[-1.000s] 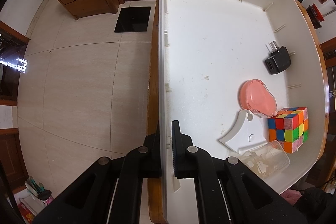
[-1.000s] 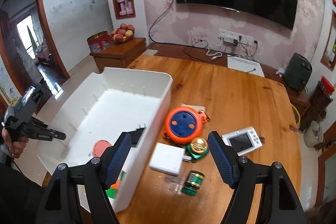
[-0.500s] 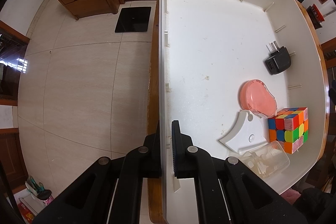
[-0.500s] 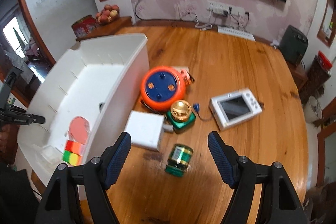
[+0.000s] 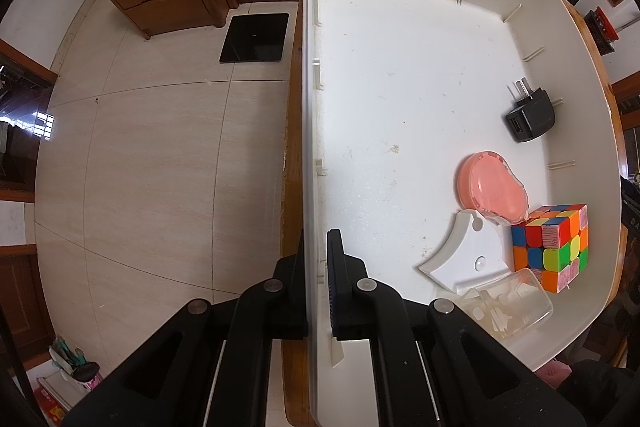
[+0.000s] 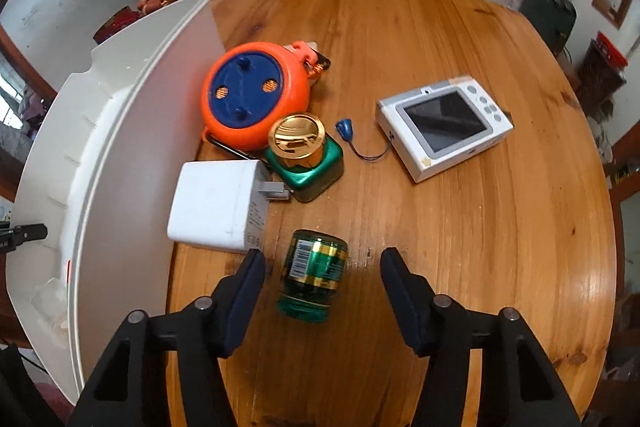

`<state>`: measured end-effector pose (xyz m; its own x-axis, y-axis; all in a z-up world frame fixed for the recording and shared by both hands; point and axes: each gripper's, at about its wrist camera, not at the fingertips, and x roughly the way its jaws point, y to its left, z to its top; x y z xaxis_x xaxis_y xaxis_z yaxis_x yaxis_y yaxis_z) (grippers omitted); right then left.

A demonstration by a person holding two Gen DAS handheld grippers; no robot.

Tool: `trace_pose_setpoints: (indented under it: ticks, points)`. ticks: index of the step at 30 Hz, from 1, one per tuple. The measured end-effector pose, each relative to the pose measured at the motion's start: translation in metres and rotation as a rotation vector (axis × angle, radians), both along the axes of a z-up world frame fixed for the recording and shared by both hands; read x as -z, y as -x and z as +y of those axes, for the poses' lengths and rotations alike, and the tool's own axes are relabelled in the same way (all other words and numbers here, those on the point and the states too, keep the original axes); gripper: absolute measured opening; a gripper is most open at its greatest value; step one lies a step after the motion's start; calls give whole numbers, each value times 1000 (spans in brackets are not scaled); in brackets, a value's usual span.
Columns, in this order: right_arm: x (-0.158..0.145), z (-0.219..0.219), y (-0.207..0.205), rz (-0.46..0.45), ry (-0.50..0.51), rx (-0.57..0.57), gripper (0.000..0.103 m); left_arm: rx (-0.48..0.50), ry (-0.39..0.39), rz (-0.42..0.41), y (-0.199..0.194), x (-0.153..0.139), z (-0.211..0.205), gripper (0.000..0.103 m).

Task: Organize rigid objects
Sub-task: 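Move the right tool to the green-gold can and grasp it, then carry the green-gold can into the tray and release it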

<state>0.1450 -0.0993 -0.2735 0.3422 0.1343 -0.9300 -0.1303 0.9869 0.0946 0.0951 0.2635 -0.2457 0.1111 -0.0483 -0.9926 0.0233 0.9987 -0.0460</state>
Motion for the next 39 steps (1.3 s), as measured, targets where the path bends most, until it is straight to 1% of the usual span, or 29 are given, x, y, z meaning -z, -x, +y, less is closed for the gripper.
trace_pose_setpoints:
  ticks: [2,4,8,10,13,19,25,31,39]
  points:
    - [3,0,-1,11,3,10,56,-1,0,-1,0,0,1,5]
    - [5,0,-1,24,-6,13,49,-1,2,-1,0,-1,1,5]
    - [8,2,-2,35,-25,6,41,-6,6,-3,0,-2,5,5]
    - [9,3,-3,42,-37,-1,32,-6,6,-3,0,-2,6,5]
    - [8,6,-1,46,-27,-7,32,-6,5,-4,1,-2,6,5]
    - [7,1,-2,52,-43,13,32,-3,2,-2,1,-4,7,5]
    - [-7,-3,-1,21,-90,30,32,-1,3,0,2,-5,7,5]
    - [-31,-5,2,-44,-128,37,32,-1,3,-1,2,-4,5,5]
    - [-70,10,9,-176,-208,-7,32,-1,5,-2,2,-4,5,5]
